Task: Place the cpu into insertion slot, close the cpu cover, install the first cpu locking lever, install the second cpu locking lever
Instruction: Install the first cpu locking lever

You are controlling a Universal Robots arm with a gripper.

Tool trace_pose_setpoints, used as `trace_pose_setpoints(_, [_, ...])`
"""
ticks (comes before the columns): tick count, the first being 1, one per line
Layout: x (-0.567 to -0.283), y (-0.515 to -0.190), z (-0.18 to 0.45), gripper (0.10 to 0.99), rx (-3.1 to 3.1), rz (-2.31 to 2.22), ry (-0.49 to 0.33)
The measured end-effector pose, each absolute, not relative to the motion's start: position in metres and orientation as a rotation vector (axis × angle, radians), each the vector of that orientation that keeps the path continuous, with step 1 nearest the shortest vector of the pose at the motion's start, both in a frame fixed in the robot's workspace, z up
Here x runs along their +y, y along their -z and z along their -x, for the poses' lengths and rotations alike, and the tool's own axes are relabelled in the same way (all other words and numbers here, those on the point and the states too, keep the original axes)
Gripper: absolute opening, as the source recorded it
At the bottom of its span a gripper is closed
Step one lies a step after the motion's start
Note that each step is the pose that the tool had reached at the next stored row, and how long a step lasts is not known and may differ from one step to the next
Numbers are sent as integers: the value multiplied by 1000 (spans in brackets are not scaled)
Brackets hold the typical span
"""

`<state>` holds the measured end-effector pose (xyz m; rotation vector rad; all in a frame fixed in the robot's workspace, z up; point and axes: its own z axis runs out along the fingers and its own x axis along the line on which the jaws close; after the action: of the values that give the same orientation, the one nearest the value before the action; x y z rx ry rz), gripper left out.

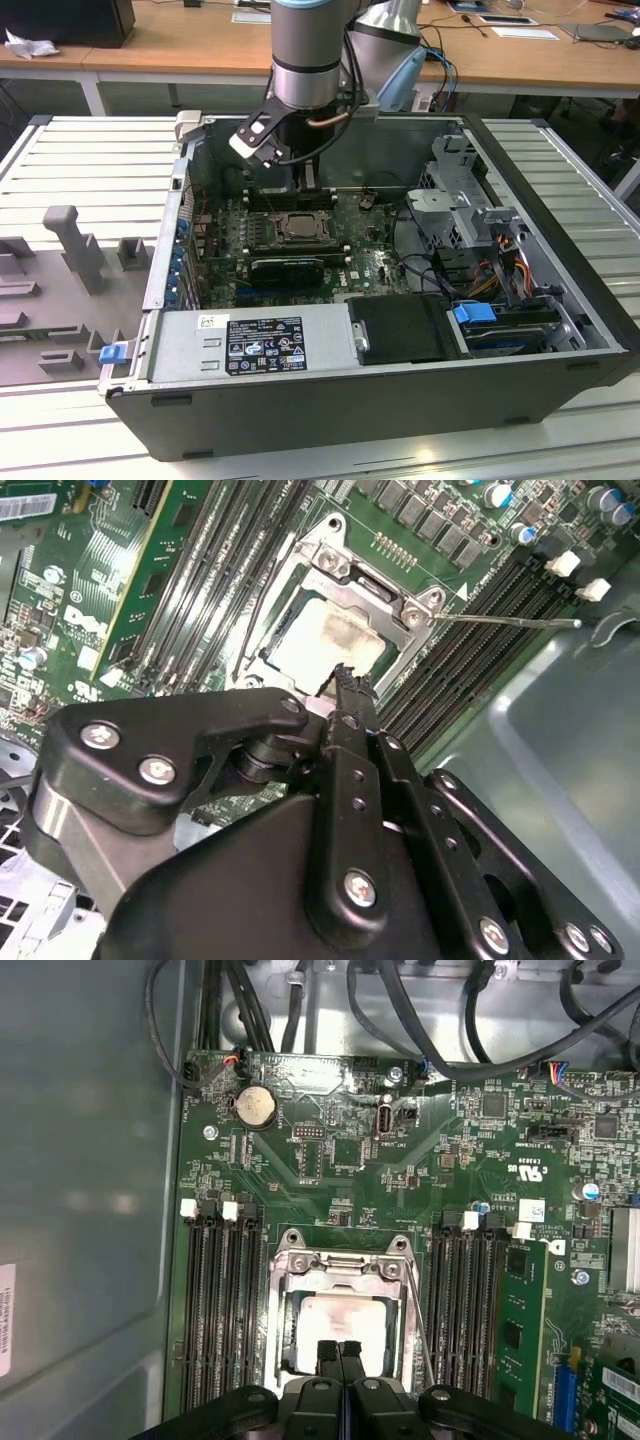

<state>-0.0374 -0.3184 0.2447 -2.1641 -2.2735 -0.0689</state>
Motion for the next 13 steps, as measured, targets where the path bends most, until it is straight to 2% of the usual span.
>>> trace_pose_setpoints(9, [-318, -266, 37, 106, -2273, 2163, 67])
trace_pose_setpoints(13, [-318, -266, 37, 106, -2333, 2096, 66])
